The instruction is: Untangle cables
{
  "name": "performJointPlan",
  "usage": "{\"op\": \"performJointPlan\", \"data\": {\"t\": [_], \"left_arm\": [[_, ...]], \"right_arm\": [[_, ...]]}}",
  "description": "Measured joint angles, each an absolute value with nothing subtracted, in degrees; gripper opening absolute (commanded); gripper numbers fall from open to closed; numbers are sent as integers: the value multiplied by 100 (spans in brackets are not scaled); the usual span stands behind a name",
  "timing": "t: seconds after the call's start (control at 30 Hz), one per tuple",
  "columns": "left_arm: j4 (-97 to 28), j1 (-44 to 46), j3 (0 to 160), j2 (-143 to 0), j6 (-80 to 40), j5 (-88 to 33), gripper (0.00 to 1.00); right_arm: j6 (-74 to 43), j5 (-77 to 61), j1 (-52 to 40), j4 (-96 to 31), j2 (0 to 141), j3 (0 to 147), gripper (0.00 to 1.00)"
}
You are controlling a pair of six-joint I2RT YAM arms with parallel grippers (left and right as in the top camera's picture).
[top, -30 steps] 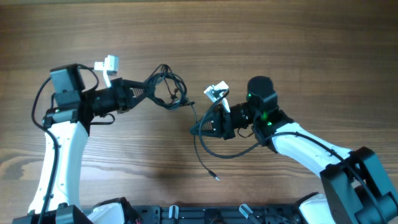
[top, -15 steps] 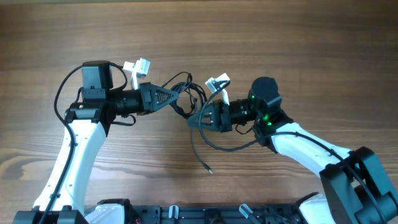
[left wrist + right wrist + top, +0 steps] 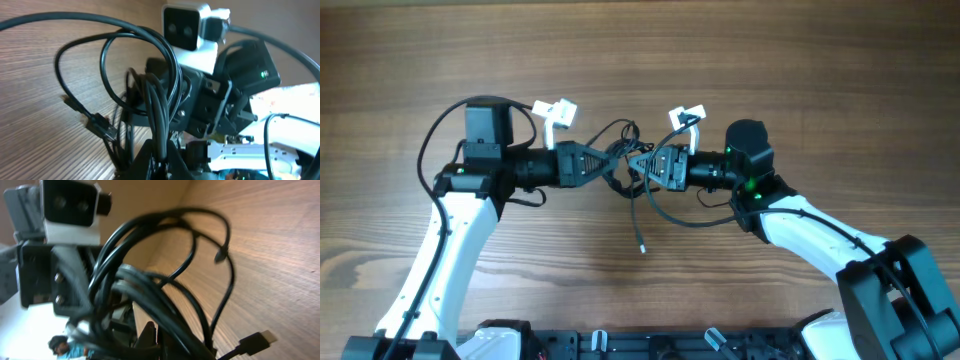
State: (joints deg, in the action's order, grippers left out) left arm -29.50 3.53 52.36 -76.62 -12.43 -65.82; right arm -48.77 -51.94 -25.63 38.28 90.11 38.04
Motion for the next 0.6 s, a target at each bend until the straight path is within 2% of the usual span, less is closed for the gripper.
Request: {"op": "performJointPlan", "data": {"t": [0.17, 0.3, 0.6], "left_arm": [[-2744, 755, 5234, -7664, -1170, -6519, 4], [-2119, 1146, 5234, -7690, -1579, -6440, 4], [-1831, 1592, 5234, -7695, -1835, -6267, 4]], "right_arm": [[-4941, -4976, -2539, 3461, 9011, 3806, 5], [-4969, -4764, -2539, 3297, 9011, 3806, 5], [-5183, -4797, -2539, 3251, 9011, 3806, 12]]}}
